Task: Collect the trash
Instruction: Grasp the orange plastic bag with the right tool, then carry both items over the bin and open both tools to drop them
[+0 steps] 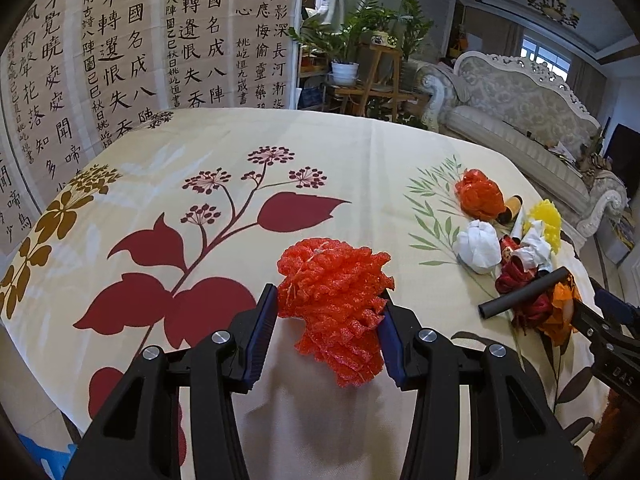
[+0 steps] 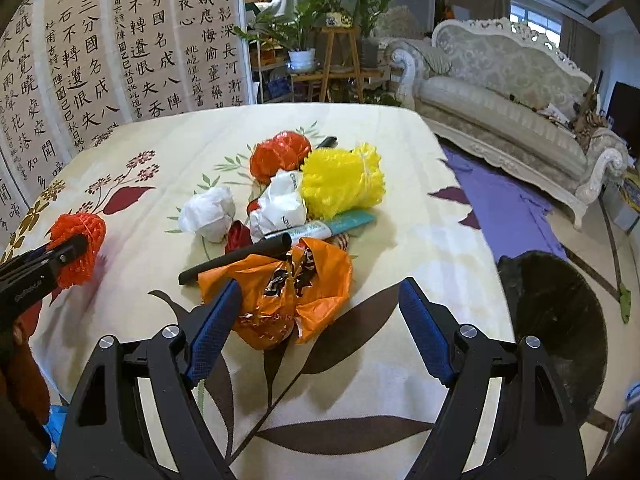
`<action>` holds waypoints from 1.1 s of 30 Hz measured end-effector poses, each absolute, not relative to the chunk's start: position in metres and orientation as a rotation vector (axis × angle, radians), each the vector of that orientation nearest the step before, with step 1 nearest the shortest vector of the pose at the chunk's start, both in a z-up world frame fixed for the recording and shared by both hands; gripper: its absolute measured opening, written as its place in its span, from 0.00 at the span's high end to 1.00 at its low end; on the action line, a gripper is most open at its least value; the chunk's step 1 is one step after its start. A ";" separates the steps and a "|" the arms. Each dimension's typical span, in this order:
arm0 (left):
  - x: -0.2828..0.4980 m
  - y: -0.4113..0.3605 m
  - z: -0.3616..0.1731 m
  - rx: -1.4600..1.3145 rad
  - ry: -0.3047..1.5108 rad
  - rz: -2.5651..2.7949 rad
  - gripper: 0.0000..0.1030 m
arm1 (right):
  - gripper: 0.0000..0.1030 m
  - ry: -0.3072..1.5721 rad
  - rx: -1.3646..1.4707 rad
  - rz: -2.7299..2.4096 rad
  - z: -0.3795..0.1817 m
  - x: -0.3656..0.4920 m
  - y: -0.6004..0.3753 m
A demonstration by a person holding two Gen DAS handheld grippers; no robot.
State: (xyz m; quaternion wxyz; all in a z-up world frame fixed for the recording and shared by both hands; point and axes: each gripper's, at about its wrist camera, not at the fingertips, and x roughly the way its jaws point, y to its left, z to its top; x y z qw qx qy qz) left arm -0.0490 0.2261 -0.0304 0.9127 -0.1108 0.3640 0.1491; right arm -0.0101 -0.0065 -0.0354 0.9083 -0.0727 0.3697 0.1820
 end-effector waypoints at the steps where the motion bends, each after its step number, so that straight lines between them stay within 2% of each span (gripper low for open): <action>1: -0.049 0.225 -0.031 -0.229 0.752 0.305 0.54 | 0.24 0.767 -0.144 0.377 -0.037 -0.009 -0.006; 4: -0.048 0.224 -0.033 -0.232 0.757 0.300 0.54 | 0.27 0.770 -0.129 0.384 -0.039 -0.006 -0.006; 9: -0.047 0.223 -0.035 -0.231 0.765 0.299 0.54 | 0.51 0.817 -0.062 0.480 -0.045 -0.003 -0.008; 17: -0.049 0.213 -0.033 -0.221 0.754 0.287 0.54 | 0.58 0.803 -0.057 0.492 -0.043 -0.010 -0.009; 33: -0.047 0.159 -0.009 -0.189 0.687 0.161 0.54 | 0.58 0.709 -0.091 0.315 -0.022 -0.023 -0.066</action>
